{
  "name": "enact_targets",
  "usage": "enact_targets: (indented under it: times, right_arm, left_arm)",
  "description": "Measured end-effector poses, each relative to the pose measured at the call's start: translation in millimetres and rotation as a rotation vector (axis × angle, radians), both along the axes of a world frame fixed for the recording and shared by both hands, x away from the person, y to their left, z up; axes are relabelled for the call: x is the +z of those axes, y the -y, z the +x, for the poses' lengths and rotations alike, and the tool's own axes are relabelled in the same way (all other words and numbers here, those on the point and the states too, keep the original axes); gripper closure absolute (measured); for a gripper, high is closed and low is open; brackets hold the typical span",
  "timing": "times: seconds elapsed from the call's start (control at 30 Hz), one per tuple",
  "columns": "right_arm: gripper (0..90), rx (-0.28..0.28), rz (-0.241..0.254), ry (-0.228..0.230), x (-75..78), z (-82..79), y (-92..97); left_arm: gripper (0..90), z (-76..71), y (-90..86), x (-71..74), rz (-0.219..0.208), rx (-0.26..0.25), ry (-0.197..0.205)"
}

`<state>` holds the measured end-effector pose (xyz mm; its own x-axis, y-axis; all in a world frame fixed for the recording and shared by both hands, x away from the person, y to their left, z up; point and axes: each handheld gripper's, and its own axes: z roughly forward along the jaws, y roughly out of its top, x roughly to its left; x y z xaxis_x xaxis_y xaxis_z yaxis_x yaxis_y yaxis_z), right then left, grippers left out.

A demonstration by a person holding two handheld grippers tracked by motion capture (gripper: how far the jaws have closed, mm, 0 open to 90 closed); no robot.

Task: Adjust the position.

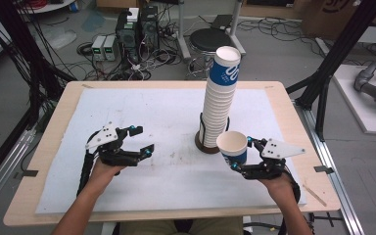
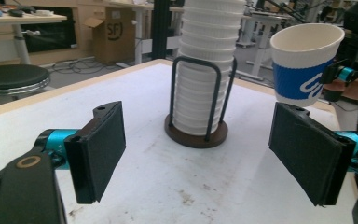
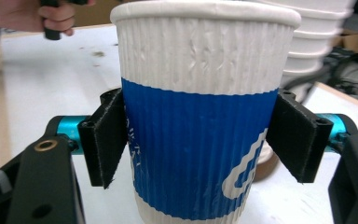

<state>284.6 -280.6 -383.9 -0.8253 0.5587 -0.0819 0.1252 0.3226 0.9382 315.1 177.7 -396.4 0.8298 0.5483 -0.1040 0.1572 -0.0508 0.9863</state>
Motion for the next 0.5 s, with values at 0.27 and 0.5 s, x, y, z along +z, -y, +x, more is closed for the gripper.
enact_targets:
  times: [0.27, 0.5]
  right_arm:
    - [26.3, -0.071, 0.039, 0.028, -2.9, -4.4, 17.6]
    - [26.2, -0.120, 0.091, 0.044, -2.7, -8.1, 28.9]
  left_arm:
    - [18.6, -0.9, -6.1, -8.0, -0.011, 0.046, 0.021]
    - [18.6, -2.1, -10.6, -8.8, -0.014, 0.067, 0.029]
